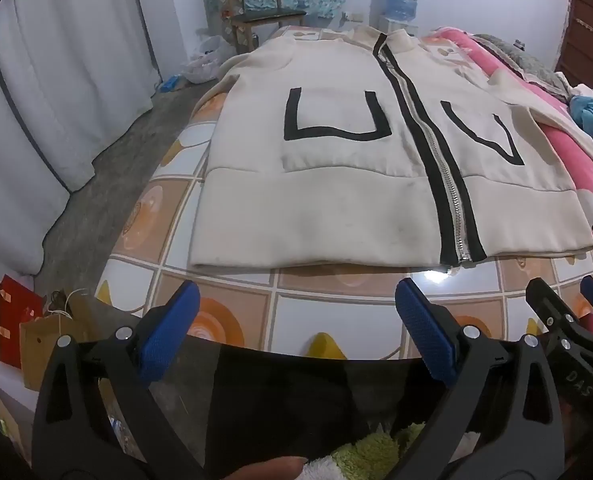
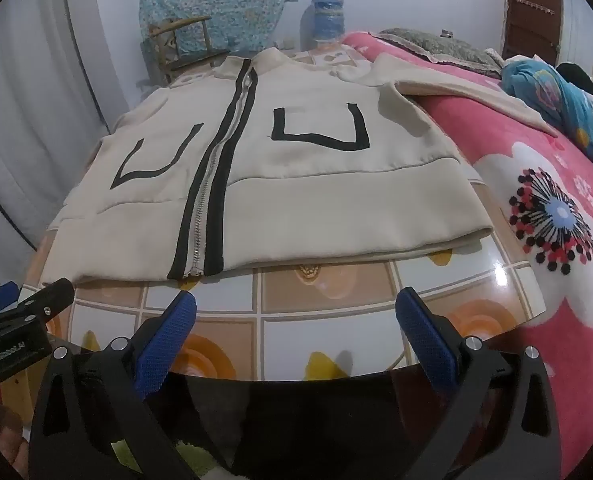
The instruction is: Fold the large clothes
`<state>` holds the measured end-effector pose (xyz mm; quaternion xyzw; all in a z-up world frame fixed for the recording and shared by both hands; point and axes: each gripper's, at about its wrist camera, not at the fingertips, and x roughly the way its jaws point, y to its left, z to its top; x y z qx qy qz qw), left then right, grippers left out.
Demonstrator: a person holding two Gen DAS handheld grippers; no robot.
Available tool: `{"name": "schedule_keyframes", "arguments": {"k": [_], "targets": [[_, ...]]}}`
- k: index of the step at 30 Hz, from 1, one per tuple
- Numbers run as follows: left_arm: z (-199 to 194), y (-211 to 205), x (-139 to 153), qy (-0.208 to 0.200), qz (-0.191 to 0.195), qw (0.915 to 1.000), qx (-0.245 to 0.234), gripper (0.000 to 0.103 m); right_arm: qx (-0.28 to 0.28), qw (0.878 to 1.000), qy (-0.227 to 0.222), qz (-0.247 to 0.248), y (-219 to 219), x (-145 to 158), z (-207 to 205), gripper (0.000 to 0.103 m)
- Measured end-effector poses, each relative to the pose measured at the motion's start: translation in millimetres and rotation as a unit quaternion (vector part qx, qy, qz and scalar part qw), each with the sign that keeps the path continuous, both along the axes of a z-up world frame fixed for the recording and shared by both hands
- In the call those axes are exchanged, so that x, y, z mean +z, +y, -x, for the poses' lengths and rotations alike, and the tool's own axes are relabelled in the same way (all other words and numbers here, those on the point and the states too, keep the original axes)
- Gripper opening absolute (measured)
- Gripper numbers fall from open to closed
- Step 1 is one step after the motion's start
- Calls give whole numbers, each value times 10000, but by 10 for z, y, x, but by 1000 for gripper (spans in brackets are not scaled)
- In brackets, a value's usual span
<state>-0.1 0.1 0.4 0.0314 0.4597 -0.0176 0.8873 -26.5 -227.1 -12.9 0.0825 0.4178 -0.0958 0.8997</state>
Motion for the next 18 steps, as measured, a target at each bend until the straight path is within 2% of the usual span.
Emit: {"name": "schedule_keyframes", "arguments": {"k": [18], "targets": [[-42, 39, -54, 69, -83, 9998, 152, 95, -50, 10000, -45, -37, 26, 67, -41, 97]]}}
